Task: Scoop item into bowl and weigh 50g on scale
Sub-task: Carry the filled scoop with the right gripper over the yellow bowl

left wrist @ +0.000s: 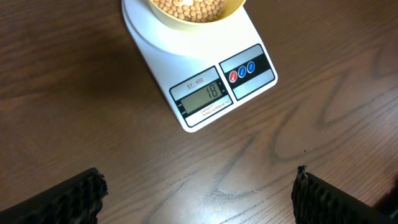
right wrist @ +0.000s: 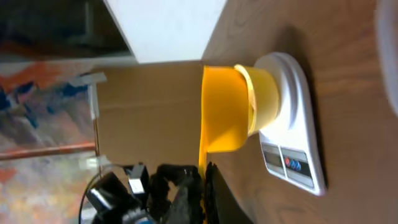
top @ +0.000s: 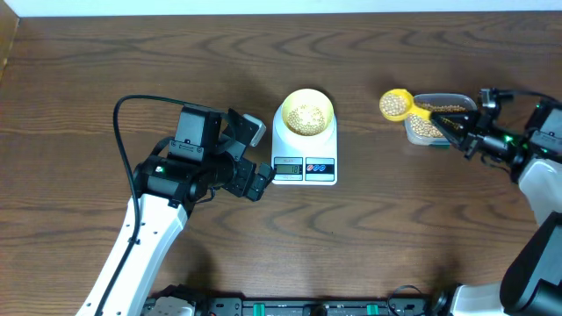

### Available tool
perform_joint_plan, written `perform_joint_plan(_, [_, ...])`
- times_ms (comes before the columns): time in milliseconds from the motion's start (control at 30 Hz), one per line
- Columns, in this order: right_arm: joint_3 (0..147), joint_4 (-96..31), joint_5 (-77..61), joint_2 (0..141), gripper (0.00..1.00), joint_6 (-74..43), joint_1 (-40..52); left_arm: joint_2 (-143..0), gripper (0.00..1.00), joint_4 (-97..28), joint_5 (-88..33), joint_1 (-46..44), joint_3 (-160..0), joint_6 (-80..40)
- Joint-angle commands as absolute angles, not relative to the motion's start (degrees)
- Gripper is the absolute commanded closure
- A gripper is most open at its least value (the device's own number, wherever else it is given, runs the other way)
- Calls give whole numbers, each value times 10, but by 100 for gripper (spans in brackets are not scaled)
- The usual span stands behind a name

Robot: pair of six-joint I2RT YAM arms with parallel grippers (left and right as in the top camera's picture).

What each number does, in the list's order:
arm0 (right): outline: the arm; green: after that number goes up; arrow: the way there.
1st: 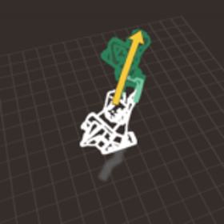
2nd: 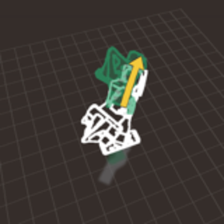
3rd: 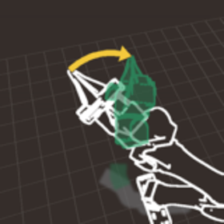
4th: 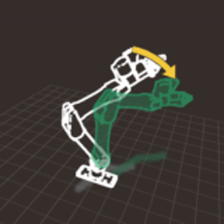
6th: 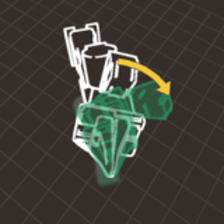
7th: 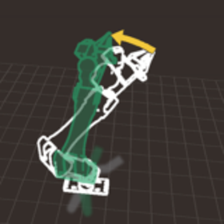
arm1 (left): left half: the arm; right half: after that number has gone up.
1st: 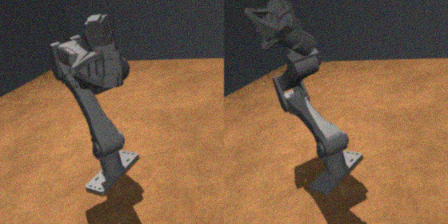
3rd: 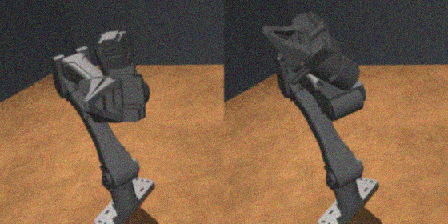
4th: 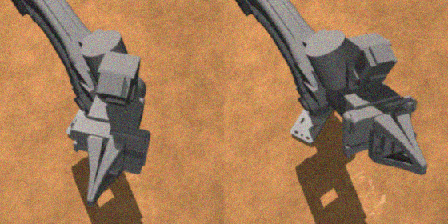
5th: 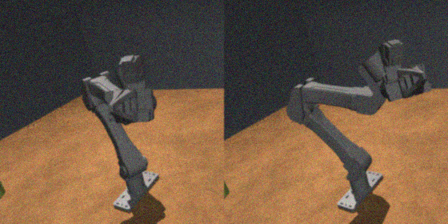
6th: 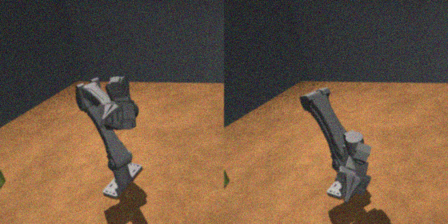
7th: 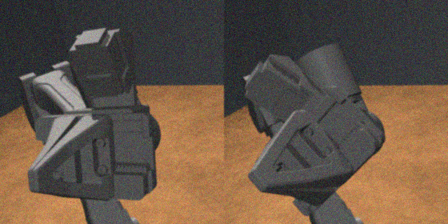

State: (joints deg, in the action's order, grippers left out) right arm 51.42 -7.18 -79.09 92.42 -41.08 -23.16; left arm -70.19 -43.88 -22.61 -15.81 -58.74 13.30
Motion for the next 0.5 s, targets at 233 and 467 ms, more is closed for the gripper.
perform_joint_plan(233, [515,64,-710,927,99,-569,-101,-704,2,-441,-235,-159,-588,128])
perform_joint_plan(467, [515,215,-644,927,99,-622,-43,-704,2,-441,-235,-159,-588,128])
